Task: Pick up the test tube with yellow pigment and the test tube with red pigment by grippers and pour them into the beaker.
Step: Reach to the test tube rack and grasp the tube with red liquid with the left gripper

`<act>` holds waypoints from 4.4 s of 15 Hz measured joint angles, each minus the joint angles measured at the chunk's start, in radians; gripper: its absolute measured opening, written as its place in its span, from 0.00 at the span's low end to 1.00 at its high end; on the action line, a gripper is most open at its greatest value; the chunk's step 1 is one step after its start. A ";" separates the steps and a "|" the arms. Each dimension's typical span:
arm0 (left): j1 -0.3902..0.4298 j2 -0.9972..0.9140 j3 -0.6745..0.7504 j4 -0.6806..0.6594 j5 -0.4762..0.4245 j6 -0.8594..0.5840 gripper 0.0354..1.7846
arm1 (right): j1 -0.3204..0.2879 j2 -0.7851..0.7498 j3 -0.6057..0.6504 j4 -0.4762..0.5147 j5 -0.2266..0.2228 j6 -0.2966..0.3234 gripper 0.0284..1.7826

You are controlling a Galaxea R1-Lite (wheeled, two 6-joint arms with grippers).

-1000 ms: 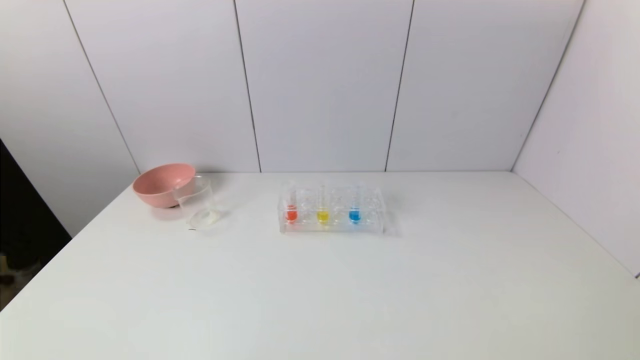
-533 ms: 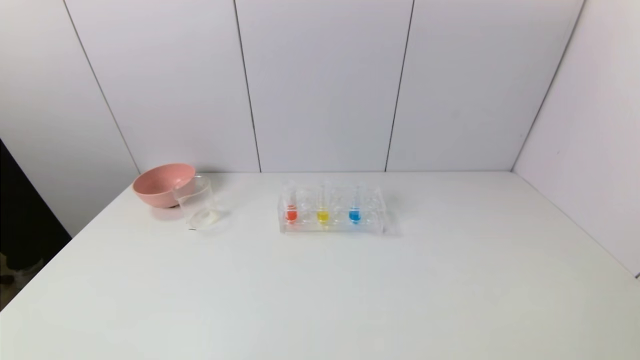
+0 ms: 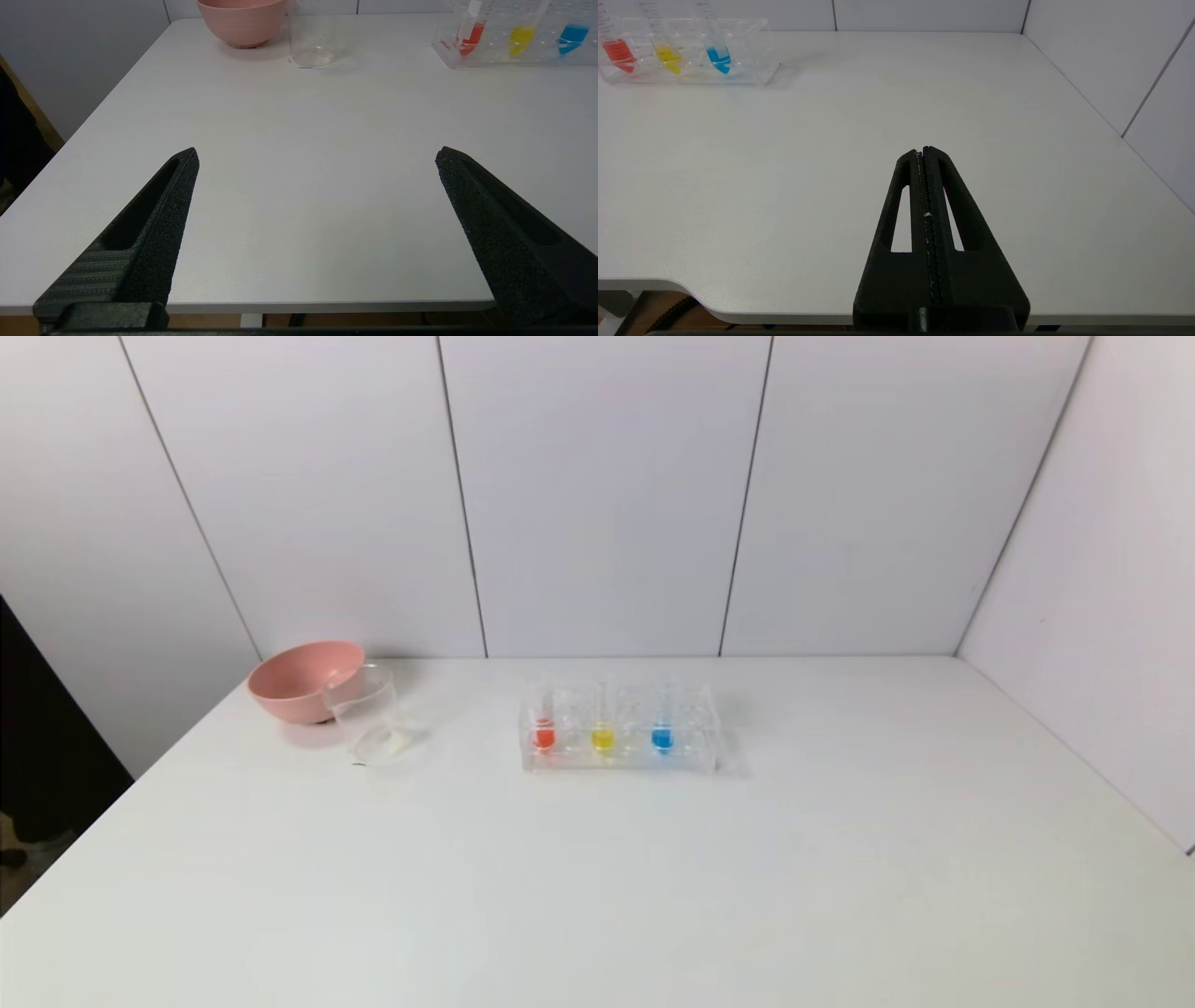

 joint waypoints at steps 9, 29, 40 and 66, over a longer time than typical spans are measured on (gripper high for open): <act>0.000 0.000 -0.026 -0.015 -0.010 0.001 0.99 | 0.000 0.000 0.000 0.000 0.000 0.000 0.05; -0.007 0.983 -0.784 -0.270 -0.518 -0.021 0.99 | 0.000 0.000 0.000 0.000 0.000 0.000 0.05; -0.054 1.411 -0.851 -0.609 -0.671 -0.019 0.99 | 0.000 0.000 0.000 0.000 0.000 0.000 0.05; -0.170 2.126 -1.014 -1.153 -0.991 -0.007 0.99 | 0.000 0.000 0.000 0.000 0.000 0.000 0.05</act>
